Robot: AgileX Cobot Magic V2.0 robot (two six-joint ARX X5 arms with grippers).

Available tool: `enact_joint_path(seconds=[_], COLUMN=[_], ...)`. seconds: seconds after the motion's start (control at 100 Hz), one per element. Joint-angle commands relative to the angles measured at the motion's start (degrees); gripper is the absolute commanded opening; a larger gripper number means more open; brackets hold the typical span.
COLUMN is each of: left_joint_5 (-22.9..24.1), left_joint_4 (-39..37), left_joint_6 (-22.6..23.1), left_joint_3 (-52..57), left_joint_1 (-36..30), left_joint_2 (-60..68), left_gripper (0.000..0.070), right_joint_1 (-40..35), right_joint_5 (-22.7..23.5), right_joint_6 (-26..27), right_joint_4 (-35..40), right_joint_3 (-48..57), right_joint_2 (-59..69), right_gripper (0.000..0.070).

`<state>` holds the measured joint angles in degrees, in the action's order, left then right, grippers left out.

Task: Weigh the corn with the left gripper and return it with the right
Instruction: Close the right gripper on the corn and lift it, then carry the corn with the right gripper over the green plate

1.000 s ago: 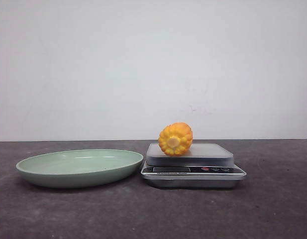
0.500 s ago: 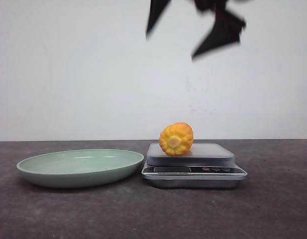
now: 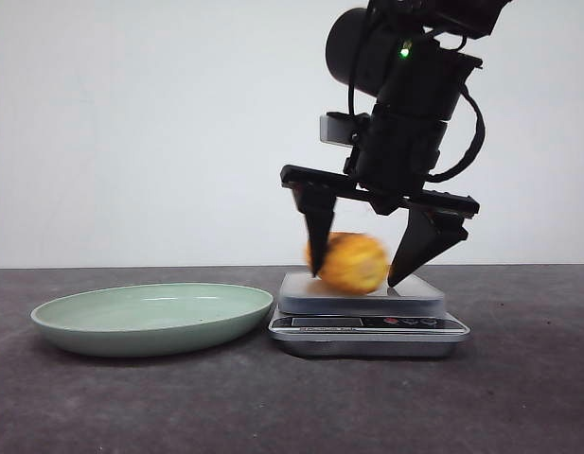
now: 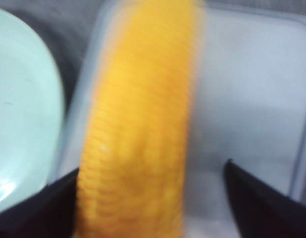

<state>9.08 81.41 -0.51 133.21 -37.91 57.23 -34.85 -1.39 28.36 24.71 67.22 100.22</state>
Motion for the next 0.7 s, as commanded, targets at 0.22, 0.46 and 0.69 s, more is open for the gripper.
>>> enact_joint_path(seconds=[0.22,0.46,0.69], left_joint_5=[-0.07,-0.07,-0.02], left_joint_4=[2.19,2.19,2.19], left_joint_6=[0.96,1.01,1.44], left_joint_3=[1.29,1.29,0.9], left_joint_1=[-0.48,-0.48,-0.48], left_joint_2=[0.37,0.37,0.37], left_gripper=[0.062,0.062,0.062], right_joint_1=[-0.39,-2.69,-8.44], right_joint_5=[-0.17,-3.06,-3.5], right_joint_6=[1.38,0.33,-8.94], right_joint_4=[-0.7,-9.6,-26.73], right_joint_3=[0.98,4.31,11.52], right_joint_2=[0.24,-7.96,-13.03], right_gripper=[0.0,0.0,0.0])
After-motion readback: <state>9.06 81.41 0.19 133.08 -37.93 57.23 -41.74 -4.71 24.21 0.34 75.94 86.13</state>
